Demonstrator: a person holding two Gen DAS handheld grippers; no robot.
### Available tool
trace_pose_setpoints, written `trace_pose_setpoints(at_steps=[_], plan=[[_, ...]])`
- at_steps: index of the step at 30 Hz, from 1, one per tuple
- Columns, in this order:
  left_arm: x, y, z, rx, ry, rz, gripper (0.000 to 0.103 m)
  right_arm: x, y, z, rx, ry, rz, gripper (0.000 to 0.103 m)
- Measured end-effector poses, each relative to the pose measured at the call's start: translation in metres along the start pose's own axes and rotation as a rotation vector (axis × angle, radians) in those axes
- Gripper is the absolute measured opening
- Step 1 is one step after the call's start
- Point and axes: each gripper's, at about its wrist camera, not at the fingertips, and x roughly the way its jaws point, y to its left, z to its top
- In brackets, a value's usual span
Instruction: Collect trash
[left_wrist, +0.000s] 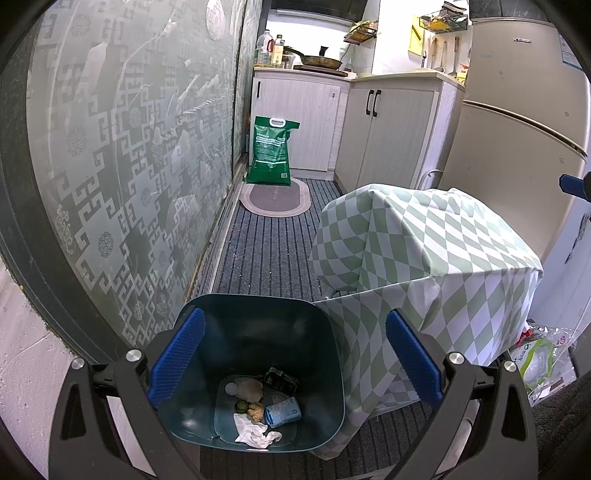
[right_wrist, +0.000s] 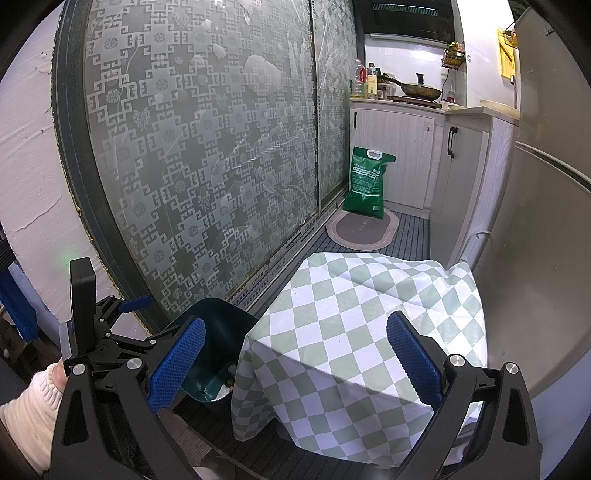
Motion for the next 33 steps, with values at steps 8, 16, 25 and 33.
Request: trace_pose_setpoints(at_steps=[8, 16, 25, 33], plan=[[0.0, -0.0003, 0.0, 0.001, 0.0, -0.001, 0.1, 0.0001, 0.0004, 0.0002, 0.001, 0.0, -0.001, 0.1], [-0.0001, -0.0006, 0.0001, 0.001, -0.001, -0.001, 0.1, 0.0002, 0.0007, 0.0002, -0.002, 0.001, 0.001, 0.1], [0.0001, -0.0002, 0.0003, 0.001, 0.0, -0.005, 0.1, 0.0002, 0.001, 0.0002, -0.002, 0.002, 0.001, 0.1], [0.004, 0.0025, -0.0021, 0.0, 0.02, -0.001, 0.1, 0.0002, 0.0009, 0.0006, -0.002, 0.001, 0.001, 0.1]])
